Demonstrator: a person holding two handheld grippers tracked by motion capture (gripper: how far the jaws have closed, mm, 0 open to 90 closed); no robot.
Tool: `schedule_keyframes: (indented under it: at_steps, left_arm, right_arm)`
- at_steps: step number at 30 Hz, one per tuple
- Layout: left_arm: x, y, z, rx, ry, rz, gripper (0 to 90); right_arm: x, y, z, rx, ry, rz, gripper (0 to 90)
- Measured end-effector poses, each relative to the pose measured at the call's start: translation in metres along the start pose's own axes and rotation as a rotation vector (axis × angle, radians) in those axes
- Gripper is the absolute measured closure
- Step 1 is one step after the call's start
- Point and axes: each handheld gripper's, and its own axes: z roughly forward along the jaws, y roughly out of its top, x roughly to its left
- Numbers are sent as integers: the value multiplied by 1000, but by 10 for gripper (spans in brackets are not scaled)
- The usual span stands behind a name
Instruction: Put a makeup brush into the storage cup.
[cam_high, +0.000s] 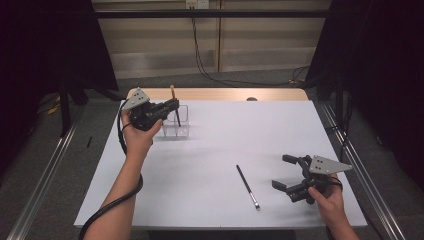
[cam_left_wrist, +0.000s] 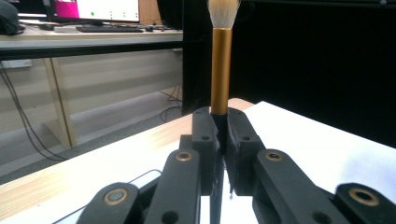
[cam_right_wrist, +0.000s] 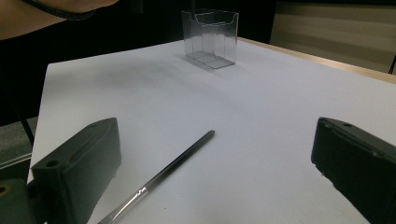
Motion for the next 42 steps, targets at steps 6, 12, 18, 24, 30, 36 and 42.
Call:
schedule_keyframes:
  at_steps: [6,12,18,24,30,36,42]
  left_arm:
    - [6,1,-2,-3,20,-9,834]
    - [11,3,-3,3,45,-2,834]
    - [17,6,-6,-4,65,-2,834]
    - [22,12,-9,-7,83,3,834]
    - [27,16,-12,-14,107,6,834]
    - [32,16,-13,-22,122,0,833]
    - [37,17,-14,-32,144,-10,833]
  right_arm:
    - [0,0,1,4,-2,-3,11]
    - [0,0,1,7,1,-2,10]
    - [0,0,1,6,-1,-4,10]
    - [0,-1,2,9,-1,-3,10]
    - [0,-1,2,12,-2,-10,9]
    - [0,-1,1,15,-5,-10,9]
    - [0,-1,1,12,-5,-10,9]
